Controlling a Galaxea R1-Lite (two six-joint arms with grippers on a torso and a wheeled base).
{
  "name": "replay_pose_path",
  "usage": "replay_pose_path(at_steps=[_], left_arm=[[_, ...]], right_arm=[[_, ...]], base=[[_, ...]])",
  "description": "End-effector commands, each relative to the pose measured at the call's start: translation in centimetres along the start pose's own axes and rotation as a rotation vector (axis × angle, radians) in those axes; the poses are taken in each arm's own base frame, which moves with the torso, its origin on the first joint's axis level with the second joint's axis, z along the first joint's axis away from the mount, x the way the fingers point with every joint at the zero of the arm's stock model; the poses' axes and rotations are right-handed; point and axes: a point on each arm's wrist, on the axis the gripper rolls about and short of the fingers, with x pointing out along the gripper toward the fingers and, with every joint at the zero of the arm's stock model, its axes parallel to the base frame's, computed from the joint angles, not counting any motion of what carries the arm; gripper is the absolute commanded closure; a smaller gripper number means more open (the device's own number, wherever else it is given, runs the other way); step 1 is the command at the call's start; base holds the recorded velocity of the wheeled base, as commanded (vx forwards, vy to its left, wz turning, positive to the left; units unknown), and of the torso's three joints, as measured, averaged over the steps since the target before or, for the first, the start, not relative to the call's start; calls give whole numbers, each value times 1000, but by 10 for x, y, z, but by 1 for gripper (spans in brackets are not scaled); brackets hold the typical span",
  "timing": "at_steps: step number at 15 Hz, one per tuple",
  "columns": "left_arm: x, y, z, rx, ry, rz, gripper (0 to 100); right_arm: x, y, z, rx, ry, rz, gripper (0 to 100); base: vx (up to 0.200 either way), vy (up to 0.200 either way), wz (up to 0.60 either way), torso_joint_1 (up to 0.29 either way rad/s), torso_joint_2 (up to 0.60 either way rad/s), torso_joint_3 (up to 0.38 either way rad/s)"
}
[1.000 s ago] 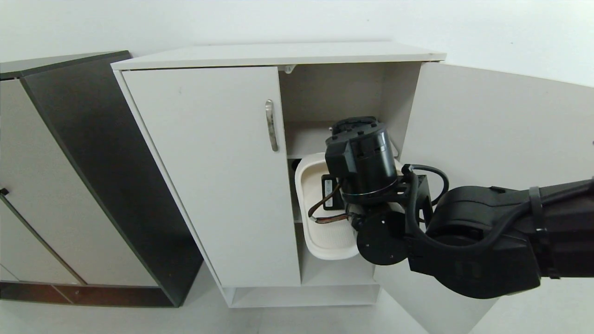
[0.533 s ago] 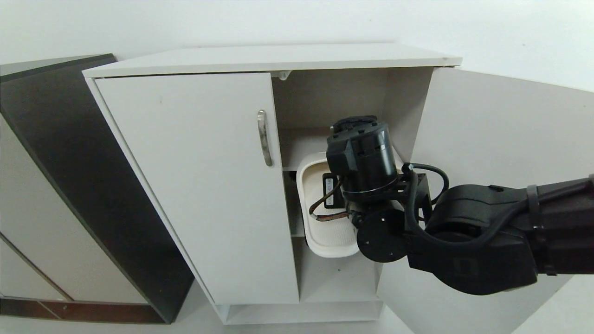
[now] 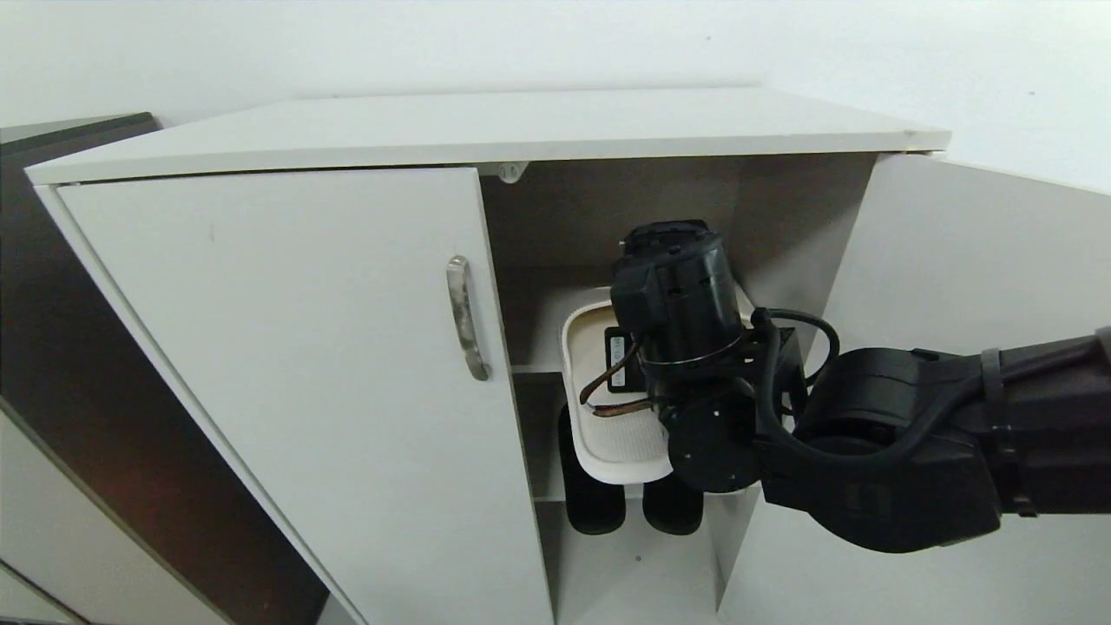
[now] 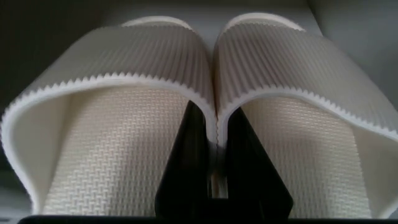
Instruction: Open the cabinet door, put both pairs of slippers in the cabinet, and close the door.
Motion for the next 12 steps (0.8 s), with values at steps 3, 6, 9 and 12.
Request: replay_pose_path(at_steps=[3,6,9,12], left_arm=[[0,0,0,-1,0,1,100],[0,0,0,-1,0,1,100],[0,0,0,-1,0,1,100],[0,0,0,-1,0,1,100]], right_arm=[[12,0,-6,3,5,7,100],[31,-5,-8,11,14,-6,100],[56,-6,-4,45,-9,-10,100],[78,-4,-4,39,-20,-30,100]], base=[[0,0,0,0,0,0],[0,0,0,0,0,0],[0,0,0,0,0,0],[0,0,0,0,0,0]])
